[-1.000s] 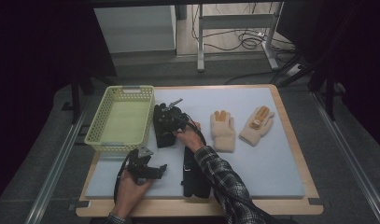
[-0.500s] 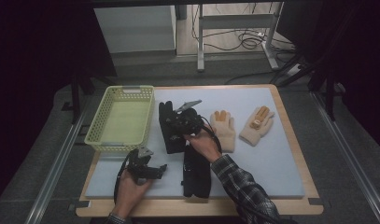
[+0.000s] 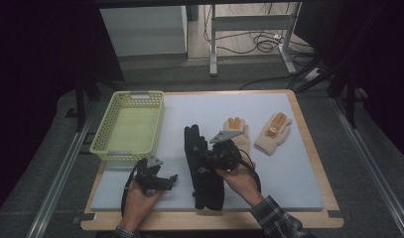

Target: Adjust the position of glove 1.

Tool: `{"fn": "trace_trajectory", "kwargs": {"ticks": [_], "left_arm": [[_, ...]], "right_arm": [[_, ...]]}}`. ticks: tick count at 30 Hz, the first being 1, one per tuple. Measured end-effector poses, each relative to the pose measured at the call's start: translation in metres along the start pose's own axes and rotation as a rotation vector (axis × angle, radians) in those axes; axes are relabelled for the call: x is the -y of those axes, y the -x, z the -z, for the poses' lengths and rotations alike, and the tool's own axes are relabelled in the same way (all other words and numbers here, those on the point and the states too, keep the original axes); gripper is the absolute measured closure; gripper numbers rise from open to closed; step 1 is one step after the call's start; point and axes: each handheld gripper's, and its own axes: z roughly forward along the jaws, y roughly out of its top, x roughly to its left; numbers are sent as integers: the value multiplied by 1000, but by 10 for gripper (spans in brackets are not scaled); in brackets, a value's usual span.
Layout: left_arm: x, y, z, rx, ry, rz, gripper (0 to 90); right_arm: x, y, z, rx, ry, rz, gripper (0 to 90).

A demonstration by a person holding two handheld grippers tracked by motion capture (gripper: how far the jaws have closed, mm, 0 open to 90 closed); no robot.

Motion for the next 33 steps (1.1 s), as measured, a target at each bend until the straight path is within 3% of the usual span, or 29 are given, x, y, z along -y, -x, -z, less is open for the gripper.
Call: {"fn": "trace_trajectory", "kwargs": {"ticks": [4, 9, 11, 13, 15, 20, 25, 27, 29, 31, 33], "left_arm": [[0, 0, 0, 1, -3, -2, 68], [0, 0, 0, 0, -3, -4, 67], [0, 0, 0, -1, -3, -4, 68], [0, 0, 0, -1, -5, -6, 68], [0, 0, 0, 0, -4, -4, 67], [0, 0, 0, 0, -1, 0, 67], [0, 0, 0, 0, -1, 0, 67], [0, 0, 0, 0, -2, -5, 68], [0, 0, 0, -1, -3, -6, 67], [0, 0, 0, -1, -4, -5, 67], [0, 0, 0, 0, -4, -7, 68]], "right_arm": [[20, -12, 8, 9, -11, -1, 782], [48, -15, -1, 37, -49, -1, 771], [59, -12, -6, 32, -66, -17, 707], [63, -11, -6, 16, -64, -11, 578], [60, -9, -1, 26, -63, 12, 518], [41, -1, 5, 53, -37, 57, 543], [29, 3, -23, 45, -64, 90, 537], [26, 6, -37, 85, -76, 108, 521], [24, 12, -51, 97, -101, 94, 529], [26, 17, -62, 75, -139, 43, 668], [26, 20, -64, 31, -121, 3, 839]]}}
